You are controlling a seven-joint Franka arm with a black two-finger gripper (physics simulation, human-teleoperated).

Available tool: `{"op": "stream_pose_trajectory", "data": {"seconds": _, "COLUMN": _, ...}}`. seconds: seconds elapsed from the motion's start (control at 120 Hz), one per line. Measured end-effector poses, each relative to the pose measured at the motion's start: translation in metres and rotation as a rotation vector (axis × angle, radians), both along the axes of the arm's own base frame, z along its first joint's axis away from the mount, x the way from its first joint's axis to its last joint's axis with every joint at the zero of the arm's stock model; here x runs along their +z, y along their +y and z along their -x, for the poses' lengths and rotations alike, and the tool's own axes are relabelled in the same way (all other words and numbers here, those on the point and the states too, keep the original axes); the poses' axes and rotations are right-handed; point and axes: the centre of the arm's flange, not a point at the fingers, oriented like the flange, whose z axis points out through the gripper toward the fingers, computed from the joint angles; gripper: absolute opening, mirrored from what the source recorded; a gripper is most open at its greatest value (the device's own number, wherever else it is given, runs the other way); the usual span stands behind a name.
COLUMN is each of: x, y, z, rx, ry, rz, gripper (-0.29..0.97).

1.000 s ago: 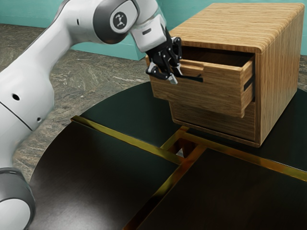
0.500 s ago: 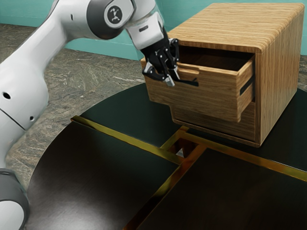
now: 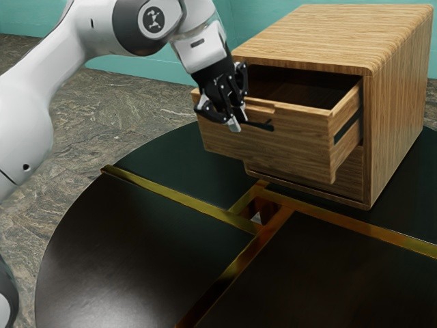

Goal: Pull the drawer handle with one arm to open the drawer

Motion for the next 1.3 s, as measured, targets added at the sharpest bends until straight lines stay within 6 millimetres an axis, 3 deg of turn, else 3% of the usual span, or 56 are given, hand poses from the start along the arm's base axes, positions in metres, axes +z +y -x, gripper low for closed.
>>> {"op": "stream_pose_trajectory", "data": {"seconds": 0.417, "x": -0.004, "y": -0.007, "z": 0.026, "rx": 0.012, "ry": 0.051, "rz": -0.001, "gripper": 0.07}}
{"op": "stream_pose_trajectory", "data": {"seconds": 0.55, "x": -0.007, "y": -0.008, "z": 0.035, "rx": 0.017, "ry": 0.062, "rz": -0.001, "gripper": 0.0}}
{"op": "stream_pose_trajectory", "data": {"seconds": 0.85, "x": -0.005, "y": -0.011, "z": 0.071, "rx": 0.03, "ry": 0.057, "rz": -0.01, "gripper": 0.0}}
{"op": "stream_pose_trajectory", "data": {"seconds": 0.933, "x": 0.018, "y": -0.013, "z": 0.095, "rx": 0.033, "ry": 0.012, "rz": -0.016, "gripper": 0.02}}
{"op": "stream_pose_trajectory", "data": {"seconds": 1.008, "x": 0.061, "y": -0.016, "z": 0.131, "rx": 0.036, "ry": -0.073, "rz": -0.023, "gripper": 0.08}}
{"op": "stream_pose_trajectory", "data": {"seconds": 1.075, "x": 0.093, "y": -0.026, "z": 0.158, "rx": 0.023, "ry": -0.142, "rz": -0.025, "gripper": 0.22}}
{"op": "stream_pose_trajectory", "data": {"seconds": 1.175, "x": 0.11, "y": -0.026, "z": 0.169, "rx": 0.027, "ry": -0.182, "rz": -0.022, "gripper": 0.39}}
{"op": "stream_pose_trajectory", "data": {"seconds": 1.3, "x": 0.125, "y": -0.027, "z": 0.179, "rx": 0.033, "ry": -0.218, "rz": -0.024, "gripper": 0.52}}
